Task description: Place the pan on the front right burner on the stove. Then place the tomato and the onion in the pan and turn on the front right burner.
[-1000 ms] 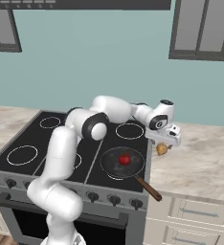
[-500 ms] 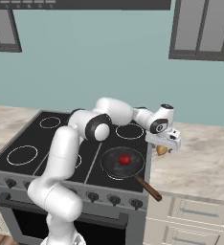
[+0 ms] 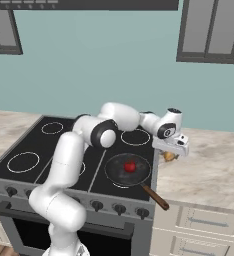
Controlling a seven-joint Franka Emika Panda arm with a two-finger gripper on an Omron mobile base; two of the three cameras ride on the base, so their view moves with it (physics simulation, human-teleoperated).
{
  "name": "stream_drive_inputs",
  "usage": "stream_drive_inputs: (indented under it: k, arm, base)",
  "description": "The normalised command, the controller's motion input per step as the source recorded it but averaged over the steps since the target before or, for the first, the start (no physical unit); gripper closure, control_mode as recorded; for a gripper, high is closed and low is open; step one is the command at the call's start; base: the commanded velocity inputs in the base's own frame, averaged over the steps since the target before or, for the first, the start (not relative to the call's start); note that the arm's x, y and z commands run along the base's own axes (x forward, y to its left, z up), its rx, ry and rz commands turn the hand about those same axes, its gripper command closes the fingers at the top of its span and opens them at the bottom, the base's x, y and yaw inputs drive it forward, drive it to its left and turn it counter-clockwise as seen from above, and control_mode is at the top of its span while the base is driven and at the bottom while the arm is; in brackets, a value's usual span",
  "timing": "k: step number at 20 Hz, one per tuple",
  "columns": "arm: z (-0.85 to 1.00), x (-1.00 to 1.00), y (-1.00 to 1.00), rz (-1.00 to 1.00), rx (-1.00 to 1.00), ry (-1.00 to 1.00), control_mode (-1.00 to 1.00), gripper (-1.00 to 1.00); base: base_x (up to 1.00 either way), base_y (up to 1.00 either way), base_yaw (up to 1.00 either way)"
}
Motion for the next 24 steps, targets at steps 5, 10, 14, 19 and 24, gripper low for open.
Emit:
stream_drive_inputs:
  k: [5,10,14,19,24]
  arm:
    - [0.02,-0.19,0.0,0.0,0.0,0.0,-1.0,1.0]
    - [0.33,-0.4,0.22,0.0,0.0,-0.01,-1.0,1.0]
    - [0.47,-0.44,0.49,0.0,0.0,-0.05,-1.0,1.0]
    - [0.38,-0.44,0.51,0.0,-0.02,-0.03,-1.0,1.0]
    - [0.07,-0.4,0.37,0.0,-0.02,0.0,-1.0,1.0]
  base:
    - [0.0,0.0,0.0]
    - [0.0,0.0,0.0]
    - [0.0,0.0,0.0]
    - [0.0,0.0,0.0]
    - [0.0,0.0,0.0]
